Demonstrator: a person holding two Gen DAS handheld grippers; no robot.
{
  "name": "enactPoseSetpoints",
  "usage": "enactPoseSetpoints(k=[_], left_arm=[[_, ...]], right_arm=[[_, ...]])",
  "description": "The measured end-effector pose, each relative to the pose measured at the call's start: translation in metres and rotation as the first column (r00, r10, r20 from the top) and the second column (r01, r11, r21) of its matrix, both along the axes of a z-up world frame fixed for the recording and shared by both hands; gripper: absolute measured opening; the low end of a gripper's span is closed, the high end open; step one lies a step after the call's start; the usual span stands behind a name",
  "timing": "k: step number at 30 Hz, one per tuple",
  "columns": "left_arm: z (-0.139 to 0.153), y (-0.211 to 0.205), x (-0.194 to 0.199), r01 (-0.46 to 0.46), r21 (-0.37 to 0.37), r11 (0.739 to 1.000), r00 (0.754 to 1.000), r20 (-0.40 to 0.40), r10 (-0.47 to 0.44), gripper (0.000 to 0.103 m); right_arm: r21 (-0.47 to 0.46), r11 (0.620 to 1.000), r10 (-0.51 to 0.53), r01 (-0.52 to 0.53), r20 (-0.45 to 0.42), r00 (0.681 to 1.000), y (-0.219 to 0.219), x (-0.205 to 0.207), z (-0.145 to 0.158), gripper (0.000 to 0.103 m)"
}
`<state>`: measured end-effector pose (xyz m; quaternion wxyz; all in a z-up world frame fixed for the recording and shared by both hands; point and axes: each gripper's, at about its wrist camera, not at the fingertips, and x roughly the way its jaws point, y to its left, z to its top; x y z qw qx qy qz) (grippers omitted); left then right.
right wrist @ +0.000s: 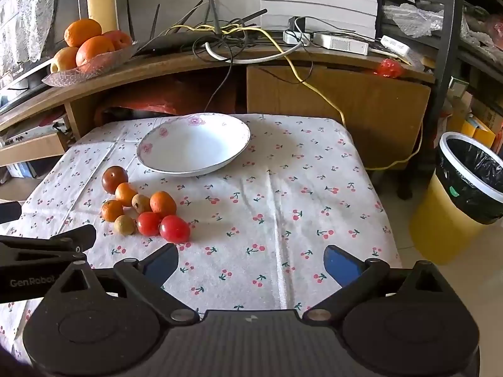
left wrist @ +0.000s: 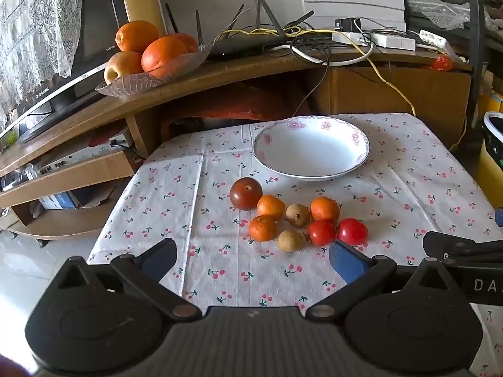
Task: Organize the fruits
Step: 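Move both grippers toward the row of fruit beside the plate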
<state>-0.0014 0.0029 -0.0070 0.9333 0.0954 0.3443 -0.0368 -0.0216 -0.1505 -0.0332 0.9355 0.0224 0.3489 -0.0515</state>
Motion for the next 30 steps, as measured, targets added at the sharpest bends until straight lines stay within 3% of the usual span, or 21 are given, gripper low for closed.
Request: enactPoseSetpoints(k=[30], left_arm=[[-0.013,0.003,0.007,0.009,-0.01,1.0,0.998,-0.057,-0.01,0.103]], right_arm=[[0.02,0.999,0.044,-0.043,-0.054,0.998,0.0,0.011,-0.01,0.088]])
